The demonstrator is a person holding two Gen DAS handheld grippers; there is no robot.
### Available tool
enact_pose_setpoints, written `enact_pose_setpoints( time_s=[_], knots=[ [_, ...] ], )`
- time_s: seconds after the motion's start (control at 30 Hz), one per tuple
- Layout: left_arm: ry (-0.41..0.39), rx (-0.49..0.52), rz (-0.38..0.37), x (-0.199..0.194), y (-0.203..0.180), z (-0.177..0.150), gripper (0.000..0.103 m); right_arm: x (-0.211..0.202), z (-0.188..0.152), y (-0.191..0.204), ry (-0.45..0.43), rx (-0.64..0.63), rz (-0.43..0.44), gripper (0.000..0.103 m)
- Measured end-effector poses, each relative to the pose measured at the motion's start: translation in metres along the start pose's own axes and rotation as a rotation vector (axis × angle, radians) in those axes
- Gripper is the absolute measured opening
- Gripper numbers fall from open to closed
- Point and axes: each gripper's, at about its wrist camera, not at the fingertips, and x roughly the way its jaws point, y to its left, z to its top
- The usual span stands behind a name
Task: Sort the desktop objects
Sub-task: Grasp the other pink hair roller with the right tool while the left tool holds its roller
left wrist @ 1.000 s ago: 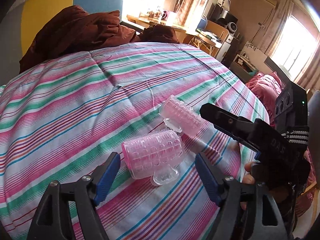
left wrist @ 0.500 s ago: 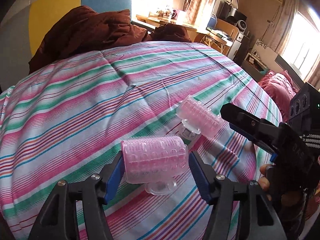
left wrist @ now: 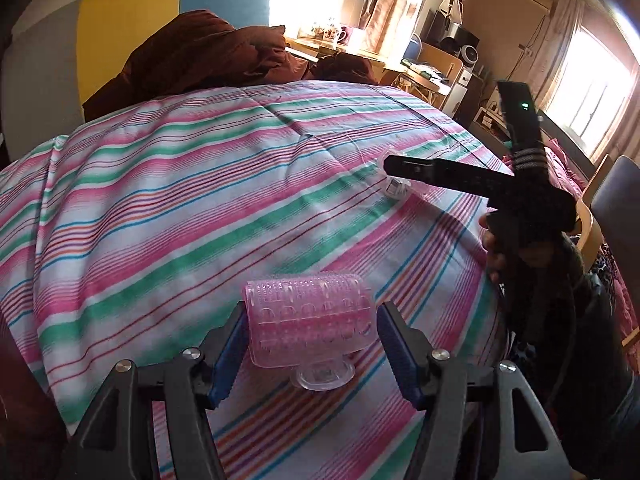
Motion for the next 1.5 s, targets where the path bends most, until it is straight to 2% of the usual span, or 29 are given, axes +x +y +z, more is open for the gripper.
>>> enact_pose_setpoints(
  time_s=[0.1, 0.2, 0.23, 0.33, 0.67, 0.77, 0.87, 1.0, 1.17, 1.2, 1.23, 1.37, 1.43, 1.5],
  knots=[
    [-0.015, -0.029, -0.002, -0.012, 0.008, -0.013, 0.065, 0.011, -0.002, 0.007, 0.040, -0.039, -0.043, 0.089],
    [-0.027, -0.051, -0.004, -0.019, 0.014, -0.022, 0.065, 0.009, -0.003, 0.014, 0.035, -0.074, -0.105, 0.068],
    [-0.032, -0.052, -0.002, -0.021, 0.015, -0.024, 0.065, 0.007, -0.003, 0.017, 0.035, -0.087, -0.121, 0.065],
    [-0.044, -0.056, 0.002, -0.022, 0.017, -0.026, 0.065, 0.001, -0.008, 0.028, 0.034, -0.129, -0.152, 0.063],
    [-0.068, -0.124, -0.017, -0.017, 0.030, -0.024, 0.071, -0.031, -0.050, 0.080, 0.027, -0.184, -0.036, 0.063],
    [-0.070, -0.135, -0.007, -0.016, 0.031, -0.024, 0.073, -0.036, -0.061, 0.089, 0.024, -0.197, -0.028, 0.063],
    [-0.081, -0.135, 0.035, -0.018, 0.028, -0.024, 0.073, -0.039, -0.068, 0.095, 0.023, -0.204, -0.020, 0.063],
    [-0.095, -0.102, 0.055, -0.021, 0.022, -0.026, 0.063, -0.039, -0.074, 0.099, 0.026, -0.200, -0.005, 0.063],
    [-0.120, -0.084, 0.069, -0.029, 0.019, -0.032, 0.062, -0.042, -0.077, 0.106, 0.020, -0.200, 0.018, 0.063],
    [-0.130, -0.085, 0.067, -0.034, 0.019, -0.034, 0.047, -0.043, -0.078, 0.108, 0.016, -0.202, 0.024, 0.063],
    [-0.139, -0.083, 0.062, -0.039, 0.019, -0.035, 0.039, -0.044, -0.077, 0.112, 0.012, -0.208, 0.032, 0.063],
    [-0.193, -0.090, 0.083, -0.063, 0.025, -0.040, 0.039, -0.048, -0.077, 0.133, 0.000, -0.246, 0.060, 0.063],
    [-0.195, -0.096, 0.100, -0.067, 0.031, -0.041, 0.039, -0.045, -0.076, 0.143, 0.002, -0.266, 0.066, 0.063],
    [-0.187, -0.116, 0.086, -0.066, 0.038, -0.044, 0.039, -0.042, -0.076, 0.148, 0.005, -0.269, 0.062, 0.063]
  ],
)
